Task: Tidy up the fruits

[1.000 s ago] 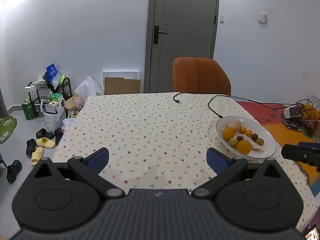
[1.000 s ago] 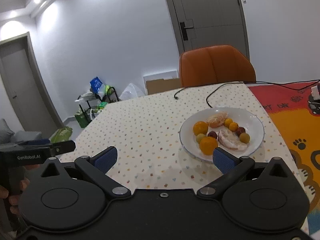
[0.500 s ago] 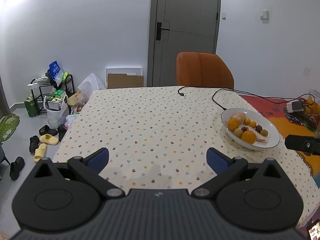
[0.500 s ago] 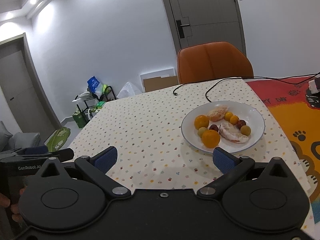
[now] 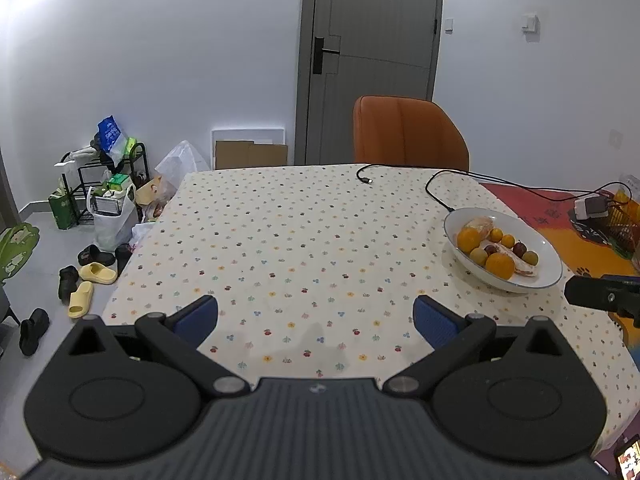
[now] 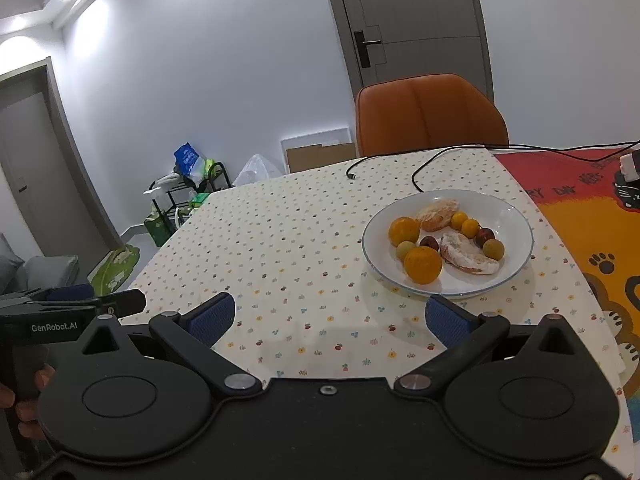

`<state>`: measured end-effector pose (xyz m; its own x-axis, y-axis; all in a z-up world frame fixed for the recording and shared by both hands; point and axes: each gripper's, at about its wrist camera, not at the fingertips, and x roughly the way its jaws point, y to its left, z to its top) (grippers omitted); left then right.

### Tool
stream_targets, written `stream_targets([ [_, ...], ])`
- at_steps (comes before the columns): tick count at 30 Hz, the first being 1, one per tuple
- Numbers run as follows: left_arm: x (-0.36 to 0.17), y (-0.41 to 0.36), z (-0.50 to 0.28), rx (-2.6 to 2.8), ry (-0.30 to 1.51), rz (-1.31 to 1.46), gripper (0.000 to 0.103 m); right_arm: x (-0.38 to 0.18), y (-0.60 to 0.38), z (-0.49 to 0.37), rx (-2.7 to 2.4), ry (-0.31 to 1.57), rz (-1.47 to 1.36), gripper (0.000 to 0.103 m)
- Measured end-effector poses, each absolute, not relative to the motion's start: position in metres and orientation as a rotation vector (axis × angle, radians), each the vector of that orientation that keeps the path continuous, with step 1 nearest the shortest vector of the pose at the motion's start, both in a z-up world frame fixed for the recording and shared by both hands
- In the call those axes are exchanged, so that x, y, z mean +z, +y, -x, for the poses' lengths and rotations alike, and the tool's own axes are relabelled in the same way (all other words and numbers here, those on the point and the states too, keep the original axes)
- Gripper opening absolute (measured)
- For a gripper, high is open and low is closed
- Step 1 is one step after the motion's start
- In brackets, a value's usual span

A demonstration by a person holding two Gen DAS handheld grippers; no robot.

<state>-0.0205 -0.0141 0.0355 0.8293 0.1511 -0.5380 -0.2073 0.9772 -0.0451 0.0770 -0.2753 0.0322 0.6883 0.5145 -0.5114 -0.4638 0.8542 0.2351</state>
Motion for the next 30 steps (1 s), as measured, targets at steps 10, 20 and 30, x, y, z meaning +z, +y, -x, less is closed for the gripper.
stream_targets([
  [10,0.0300,-0.0149,0.0182,0.186,0.578,0.102,0.103,0.0291,-0.2749,-0.0773,0.540,0.604,-0.078,0.103],
  [20,0.0277,-0.0159,0.0186,0.185,0.585,0.100,0.103,0.0287,-0.2746,-0.0770,0.543,0.606,-0.071,0.103],
  [30,0.0272,-0.0168,0.0191,0.181,0.586,0.097,0.103,0.0279,-0.2752,-0.0776,0.538,0.607,-0.073,0.103],
])
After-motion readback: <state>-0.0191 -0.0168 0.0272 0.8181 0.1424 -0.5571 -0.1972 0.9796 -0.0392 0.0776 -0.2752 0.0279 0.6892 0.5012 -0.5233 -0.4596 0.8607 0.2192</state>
